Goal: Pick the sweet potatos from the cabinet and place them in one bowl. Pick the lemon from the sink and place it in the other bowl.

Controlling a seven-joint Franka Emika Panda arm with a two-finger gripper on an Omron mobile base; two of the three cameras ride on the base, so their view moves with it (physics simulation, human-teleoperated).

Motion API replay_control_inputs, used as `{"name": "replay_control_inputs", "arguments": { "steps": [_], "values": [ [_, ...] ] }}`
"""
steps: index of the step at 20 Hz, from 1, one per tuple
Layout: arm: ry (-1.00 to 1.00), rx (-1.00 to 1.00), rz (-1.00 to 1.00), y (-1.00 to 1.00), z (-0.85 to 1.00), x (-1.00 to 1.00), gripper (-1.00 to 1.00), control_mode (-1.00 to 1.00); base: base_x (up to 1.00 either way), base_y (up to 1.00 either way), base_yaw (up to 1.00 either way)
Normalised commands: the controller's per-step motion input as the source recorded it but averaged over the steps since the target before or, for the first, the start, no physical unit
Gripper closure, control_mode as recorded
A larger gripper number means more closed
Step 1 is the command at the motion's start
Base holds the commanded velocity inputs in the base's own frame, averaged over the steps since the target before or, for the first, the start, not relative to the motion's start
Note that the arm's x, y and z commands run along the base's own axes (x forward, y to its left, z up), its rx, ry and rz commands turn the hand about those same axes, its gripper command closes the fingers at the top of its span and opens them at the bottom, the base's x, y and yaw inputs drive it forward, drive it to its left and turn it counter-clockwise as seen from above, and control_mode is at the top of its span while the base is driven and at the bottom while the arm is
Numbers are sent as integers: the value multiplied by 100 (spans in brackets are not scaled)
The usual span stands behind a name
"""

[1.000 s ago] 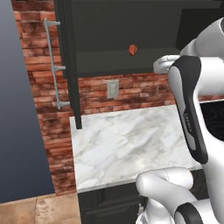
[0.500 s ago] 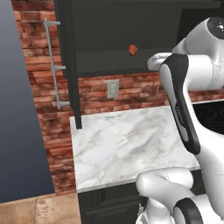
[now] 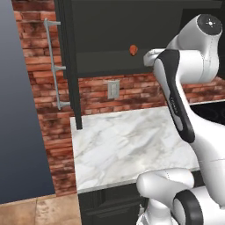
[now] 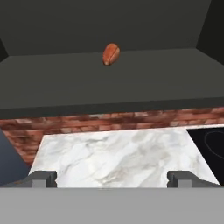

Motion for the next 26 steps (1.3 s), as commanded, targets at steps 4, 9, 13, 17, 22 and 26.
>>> {"name": "replay_control_inputs", "arguments": {
  "steps": [4,9,13,17,22,26],
  "values": [
    [0,0,0,0,0,47,-100,-100,0,0,0],
    [-2,0,-1,0,0,30,-100,-100,0,0,0],
    [-5,0,-2,0,-1,22,-100,-100,0,0,0],
    [-8,0,-1,0,-13,29,-100,-100,0,0,0],
    [-5,0,-1,0,-10,24,-100,-100,0,0,0],
    [0,0,0,0,0,23,-100,-100,0,0,0]
  ]
}}
